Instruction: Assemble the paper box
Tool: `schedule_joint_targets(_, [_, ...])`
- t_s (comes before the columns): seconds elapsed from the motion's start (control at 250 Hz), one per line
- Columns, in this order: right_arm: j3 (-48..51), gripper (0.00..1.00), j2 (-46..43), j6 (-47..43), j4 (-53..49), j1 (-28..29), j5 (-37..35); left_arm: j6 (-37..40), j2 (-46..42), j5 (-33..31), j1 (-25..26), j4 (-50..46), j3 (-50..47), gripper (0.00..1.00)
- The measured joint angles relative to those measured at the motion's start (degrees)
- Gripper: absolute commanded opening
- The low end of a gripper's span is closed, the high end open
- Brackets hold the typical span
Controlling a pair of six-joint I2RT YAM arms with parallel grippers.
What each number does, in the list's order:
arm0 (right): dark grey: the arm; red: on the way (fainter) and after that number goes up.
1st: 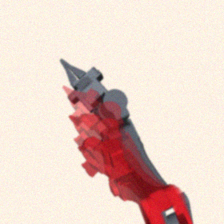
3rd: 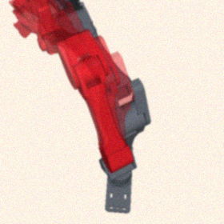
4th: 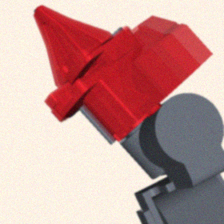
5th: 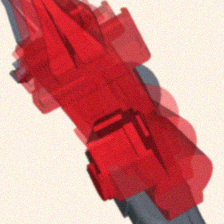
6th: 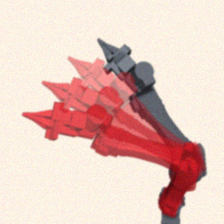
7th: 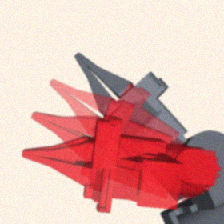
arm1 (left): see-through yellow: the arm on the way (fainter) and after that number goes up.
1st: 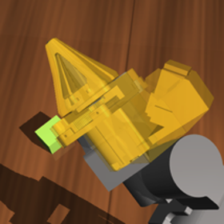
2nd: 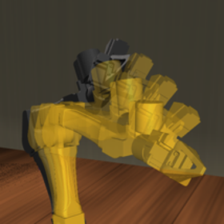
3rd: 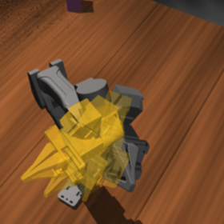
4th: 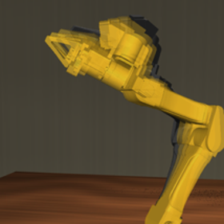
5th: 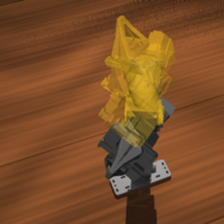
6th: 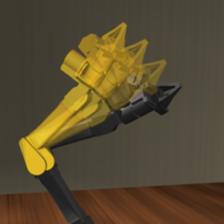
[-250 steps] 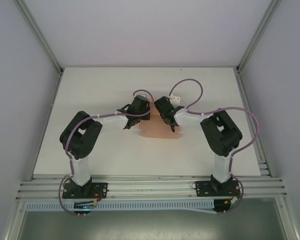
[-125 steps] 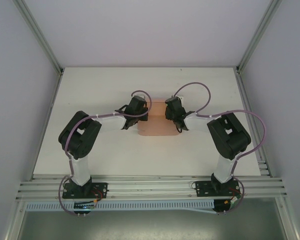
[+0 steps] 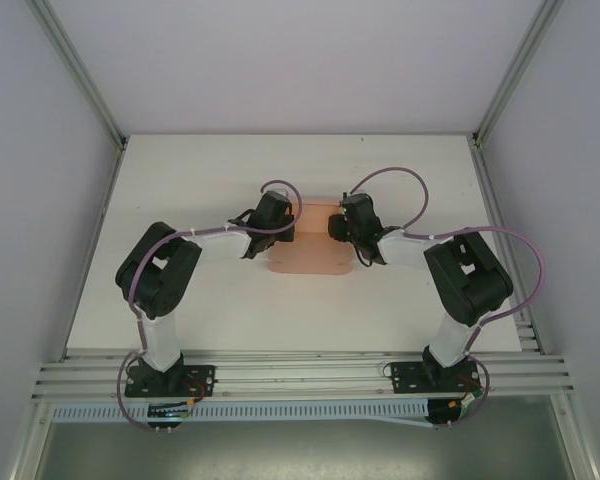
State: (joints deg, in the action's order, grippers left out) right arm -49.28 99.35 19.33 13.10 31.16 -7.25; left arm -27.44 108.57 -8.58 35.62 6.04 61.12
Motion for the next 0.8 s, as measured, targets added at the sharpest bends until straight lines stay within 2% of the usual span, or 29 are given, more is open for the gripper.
schedule_joint_targets(0.408, [-0.20, 0.38, 1.97, 0.11, 3.28, -1.84, 6.43, 0.04, -0.02, 0.22, -0.50, -0.48, -0.02, 0.00])
schedule_joint_targets(0.683, [-0.28, 0.39, 2.78, 0.92, 4.72, -3.32, 10.73, 0.04, -0.02, 0.50, -0.59, -0.33, -0.02, 0.00])
schedule_joint_targets(0.739, [-0.72, 0.35, 3.15, 0.92, 4.68, -3.37, 11.02, 0.04, -0.02, 0.48, -0.66, -0.39, -0.02, 0.00])
schedule_joint_targets(0.803, [-1.29, 0.35, 3.48, 0.90, 4.57, -3.37, 11.41, 0.04, -0.02, 0.39, -0.76, -0.46, -0.02, 0.00])
